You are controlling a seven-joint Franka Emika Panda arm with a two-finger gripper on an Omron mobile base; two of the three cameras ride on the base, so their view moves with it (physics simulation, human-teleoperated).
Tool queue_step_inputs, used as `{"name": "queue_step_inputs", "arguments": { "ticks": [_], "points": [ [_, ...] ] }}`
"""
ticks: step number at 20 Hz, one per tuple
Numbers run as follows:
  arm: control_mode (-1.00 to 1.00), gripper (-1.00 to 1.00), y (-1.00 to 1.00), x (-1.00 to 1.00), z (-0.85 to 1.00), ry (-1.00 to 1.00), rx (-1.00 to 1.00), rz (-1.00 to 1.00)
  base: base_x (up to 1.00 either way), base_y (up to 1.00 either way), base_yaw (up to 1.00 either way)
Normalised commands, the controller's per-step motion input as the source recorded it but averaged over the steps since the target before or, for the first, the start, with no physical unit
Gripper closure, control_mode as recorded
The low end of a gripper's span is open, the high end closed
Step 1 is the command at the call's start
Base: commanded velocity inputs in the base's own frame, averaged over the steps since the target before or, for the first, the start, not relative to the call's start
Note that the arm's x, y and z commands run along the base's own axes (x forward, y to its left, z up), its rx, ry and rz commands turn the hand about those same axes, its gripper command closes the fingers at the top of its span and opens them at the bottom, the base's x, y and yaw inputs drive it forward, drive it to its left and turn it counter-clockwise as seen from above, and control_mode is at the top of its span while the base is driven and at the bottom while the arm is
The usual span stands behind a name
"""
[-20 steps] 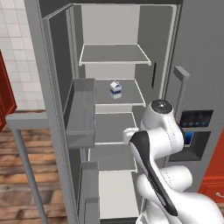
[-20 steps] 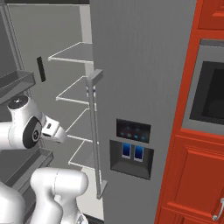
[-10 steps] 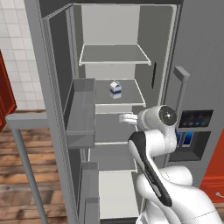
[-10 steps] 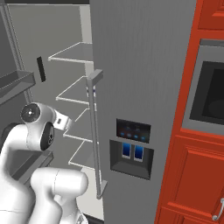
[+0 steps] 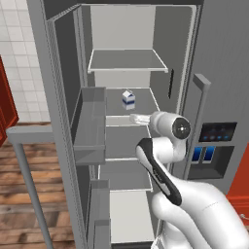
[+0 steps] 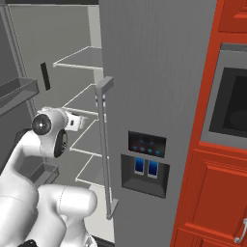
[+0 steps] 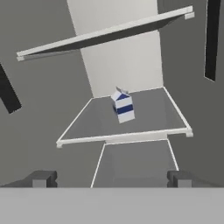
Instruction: Take a sugar cube from the saucer and place it inside the coffee. Then, grab milk from the fridge and place it next to the coffee on the counter to sweeten the coffee.
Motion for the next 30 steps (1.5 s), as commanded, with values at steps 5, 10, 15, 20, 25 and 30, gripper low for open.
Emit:
{"name": "queue_step_inputs", "arguments": {
  "ticks": [5,10,15,20,25,30],
  "points": [
    [-1.00,-1.00,0.01,0.11,0.04,0.02,-0.09,0.00,0.00,0.00,0.00],
    [-1.00,-1.00,0.01,0.09,-0.01,0.01,-0.03,0.00,0.00,0.00,0.00],
    [-1.00,-1.00,-0.30,0.06,0.05,0.02,0.00,0.00,0.00,0.00,0.00],
    [-1.00,-1.00,-0.07,0.43,0.00,-0.01,0.00,0.00,0.00,0.00,0.00],
    [-1.00,-1.00,0.01,0.59,0.00,-0.13,0.00,0.00,0.00,0.00,0.00],
    [-1.00,-1.00,0.03,0.35,-0.07,-0.15,-0.05,0.00,0.00,0.00,0.00]
  ]
}}
